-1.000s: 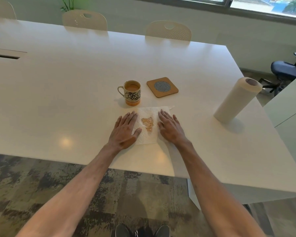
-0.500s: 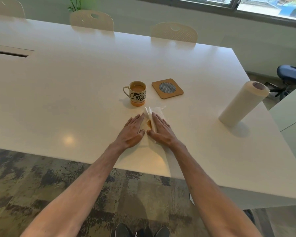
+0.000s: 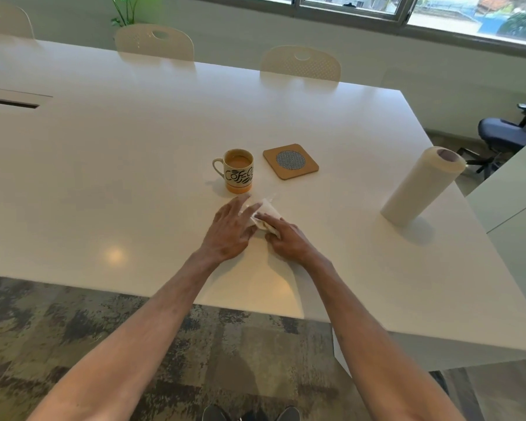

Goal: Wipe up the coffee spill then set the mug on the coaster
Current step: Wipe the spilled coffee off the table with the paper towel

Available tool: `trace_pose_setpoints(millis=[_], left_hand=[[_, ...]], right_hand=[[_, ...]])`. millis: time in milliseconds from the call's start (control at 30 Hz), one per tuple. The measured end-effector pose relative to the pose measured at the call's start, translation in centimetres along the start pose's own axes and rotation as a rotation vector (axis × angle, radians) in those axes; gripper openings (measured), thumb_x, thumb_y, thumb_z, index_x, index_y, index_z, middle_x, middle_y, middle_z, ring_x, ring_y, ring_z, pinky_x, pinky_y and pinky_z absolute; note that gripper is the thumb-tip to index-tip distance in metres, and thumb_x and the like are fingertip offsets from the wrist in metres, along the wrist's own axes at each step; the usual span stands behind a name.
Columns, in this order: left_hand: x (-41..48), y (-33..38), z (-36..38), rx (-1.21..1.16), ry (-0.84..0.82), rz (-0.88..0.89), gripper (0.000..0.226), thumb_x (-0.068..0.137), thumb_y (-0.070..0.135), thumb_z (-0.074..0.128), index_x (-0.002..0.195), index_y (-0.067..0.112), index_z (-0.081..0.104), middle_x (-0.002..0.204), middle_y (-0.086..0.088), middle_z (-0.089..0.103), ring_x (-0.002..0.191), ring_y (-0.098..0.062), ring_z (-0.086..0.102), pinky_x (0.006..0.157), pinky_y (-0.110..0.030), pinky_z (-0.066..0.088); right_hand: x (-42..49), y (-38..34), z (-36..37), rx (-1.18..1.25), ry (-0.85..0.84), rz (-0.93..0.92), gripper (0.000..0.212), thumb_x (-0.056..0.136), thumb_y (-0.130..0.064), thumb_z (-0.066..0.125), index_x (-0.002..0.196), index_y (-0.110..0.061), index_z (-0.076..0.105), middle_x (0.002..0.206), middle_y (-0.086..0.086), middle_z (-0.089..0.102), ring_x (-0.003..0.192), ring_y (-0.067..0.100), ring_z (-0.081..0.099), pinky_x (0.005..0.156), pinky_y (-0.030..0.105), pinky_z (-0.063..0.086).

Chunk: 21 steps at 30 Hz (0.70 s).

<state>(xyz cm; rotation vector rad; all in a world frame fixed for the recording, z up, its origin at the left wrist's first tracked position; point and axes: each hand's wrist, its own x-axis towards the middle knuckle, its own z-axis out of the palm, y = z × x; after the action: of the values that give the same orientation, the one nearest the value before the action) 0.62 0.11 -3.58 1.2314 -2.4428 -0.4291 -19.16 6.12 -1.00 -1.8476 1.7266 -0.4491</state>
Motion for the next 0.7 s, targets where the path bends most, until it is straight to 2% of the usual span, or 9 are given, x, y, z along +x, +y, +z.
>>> trace_pose_setpoints(millis=[33,100,167,267,333,433,567,633,700], left_hand=[[0.0,-0.3,0.0,0.022,-0.040,0.031,0.061,0.110,0.039,0.057,0.167,0.028,0.038,0.176,0.000,0.030,0.166,-0.024,0.020,0.135,-0.050,0.021],[0.1,-0.5,0.0,0.016,-0.095,0.042,0.058,0.111,0.047,0.050,0.165,0.028,0.042,0.173,0.004,0.038,0.167,-0.019,0.020,0.136,-0.047,0.016],[0.2,-0.5,-0.1,-0.001,-0.085,0.028,0.053,0.112,0.050,0.045,0.161,0.029,0.049,0.169,0.005,0.045,0.162,-0.019,0.032,0.133,-0.046,0.024],[0.3,-0.3,-0.1,0.022,-0.004,0.036,0.041,0.112,0.041,0.052,0.150,0.028,0.061,0.155,0.003,0.056,0.145,-0.022,0.050,0.118,-0.045,0.042],[0.4,-0.1,0.0,0.038,0.044,0.033,0.036,0.109,0.036,0.059,0.144,0.026,0.066,0.144,0.003,0.061,0.134,-0.024,0.056,0.109,-0.044,0.047],[0.6,0.6,0.2,0.063,0.100,0.021,0.037,0.107,0.032,0.063,0.143,0.024,0.065,0.134,0.001,0.067,0.127,-0.026,0.060,0.104,-0.042,0.048],[0.4,0.8,-0.3,-0.066,0.128,-0.032,0.068,0.098,0.025,0.069,0.162,0.023,0.045,0.127,0.001,0.077,0.124,-0.024,0.066,0.109,-0.044,0.049],[0.2,0.1,-0.8,-0.166,0.114,-0.061,0.075,0.095,0.017,0.068,0.165,0.023,0.040,0.125,0.003,0.080,0.125,-0.024,0.067,0.115,-0.048,0.048],[0.0,-1.1,-1.3,-0.228,0.132,-0.096,0.069,0.097,0.014,0.062,0.163,0.024,0.042,0.129,0.005,0.079,0.132,-0.023,0.064,0.117,-0.051,0.045]], right_hand=[[0.0,0.2,-0.4,-0.015,-0.017,-0.003,0.068,0.107,-0.012,0.057,0.168,-0.035,0.040,0.167,0.009,0.050,0.151,0.033,0.048,0.124,0.045,0.035],[0.0,0.5,-1.3,-0.072,-0.041,-0.011,0.070,0.104,-0.008,0.060,0.167,-0.032,0.042,0.169,0.005,0.048,0.154,0.029,0.045,0.131,0.047,0.026],[0.0,0.6,-2.0,-0.116,0.017,0.015,0.070,0.100,-0.009,0.065,0.165,-0.028,0.046,0.168,0.003,0.050,0.157,0.027,0.043,0.134,0.047,0.019],[-0.5,0.2,-2.3,-0.172,0.108,0.092,0.073,0.095,-0.013,0.069,0.163,-0.029,0.048,0.168,-0.003,0.050,0.153,0.030,0.048,0.123,0.051,0.040],[-0.5,-0.3,-1.8,-0.133,0.059,0.107,0.081,0.090,-0.015,0.068,0.166,-0.030,0.043,0.173,-0.005,0.042,0.155,0.028,0.046,0.119,0.050,0.045],[-0.4,-1.1,-0.4,0.038,0.007,0.125,0.085,0.093,-0.030,0.068,0.171,-0.027,0.033,0.178,0.000,0.033,0.161,0.026,0.035,0.129,0.051,0.036],[-0.3,-1.5,2.5,0.015,0.061,0.086,0.077,0.109,-0.042,0.055,0.175,-0.026,0.019,0.184,0.003,0.011,0.170,0.016,0.005,0.138,0.048,-0.001],[-0.2,-1.3,3.3,-0.034,0.090,0.070,0.071,0.112,-0.046,0.047,0.175,-0.029,0.018,0.184,0.000,0.005,0.170,0.014,-0.001,0.137,0.048,-0.006],[-0.1,-1.3,3.6,-0.071,0.108,0.063,0.066,0.113,-0.047,0.041,0.174,-0.029,0.022,0.184,-0.002,0.004,0.170,0.015,-0.001,0.137,0.051,-0.005]])
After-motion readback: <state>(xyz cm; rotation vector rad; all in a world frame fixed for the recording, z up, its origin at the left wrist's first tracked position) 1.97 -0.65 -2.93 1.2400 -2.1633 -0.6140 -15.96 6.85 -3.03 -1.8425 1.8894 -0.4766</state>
